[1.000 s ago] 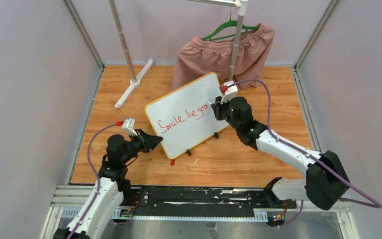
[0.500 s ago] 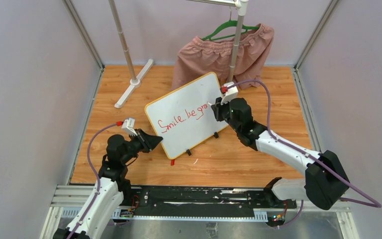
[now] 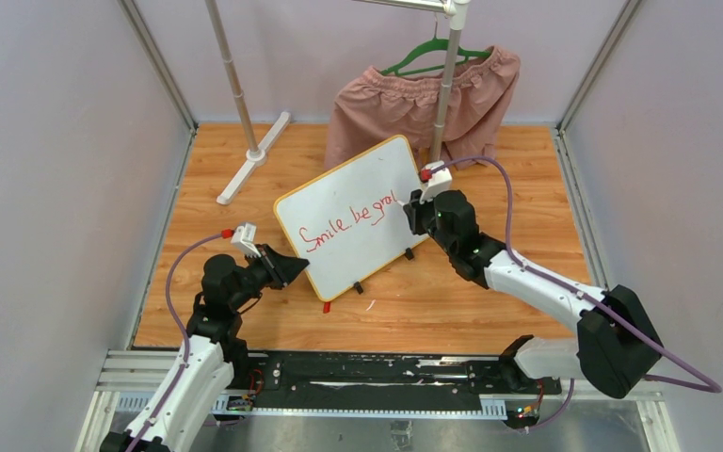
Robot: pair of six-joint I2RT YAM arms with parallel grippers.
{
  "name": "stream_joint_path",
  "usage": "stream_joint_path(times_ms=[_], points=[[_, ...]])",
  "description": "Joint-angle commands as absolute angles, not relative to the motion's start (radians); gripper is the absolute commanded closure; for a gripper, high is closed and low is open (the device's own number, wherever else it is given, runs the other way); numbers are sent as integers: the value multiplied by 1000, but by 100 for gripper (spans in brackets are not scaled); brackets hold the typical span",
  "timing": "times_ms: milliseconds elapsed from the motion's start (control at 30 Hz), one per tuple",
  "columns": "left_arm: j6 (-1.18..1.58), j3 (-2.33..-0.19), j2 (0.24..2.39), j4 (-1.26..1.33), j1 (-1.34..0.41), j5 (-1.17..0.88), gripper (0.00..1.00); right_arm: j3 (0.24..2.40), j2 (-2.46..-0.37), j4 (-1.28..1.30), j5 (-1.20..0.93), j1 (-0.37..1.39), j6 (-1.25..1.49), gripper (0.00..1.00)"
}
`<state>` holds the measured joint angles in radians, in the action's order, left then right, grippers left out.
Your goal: Write a sentence on the whiteboard
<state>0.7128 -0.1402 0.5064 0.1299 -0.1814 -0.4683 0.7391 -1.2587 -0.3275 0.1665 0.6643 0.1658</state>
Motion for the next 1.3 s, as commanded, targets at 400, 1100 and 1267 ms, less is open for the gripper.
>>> stream_joint_path(times_ms=[400,1100,1267], points=[[704,-158,509,92,-187,-456,100,741,-1190,-358,64,653,186,100],[704,-158,510,89,-187,-459,100,746,-1211,-378,107,653,185,100],[704,-158,511,87,-187,-459,100,746,-1206,-383,128,653,182,100]])
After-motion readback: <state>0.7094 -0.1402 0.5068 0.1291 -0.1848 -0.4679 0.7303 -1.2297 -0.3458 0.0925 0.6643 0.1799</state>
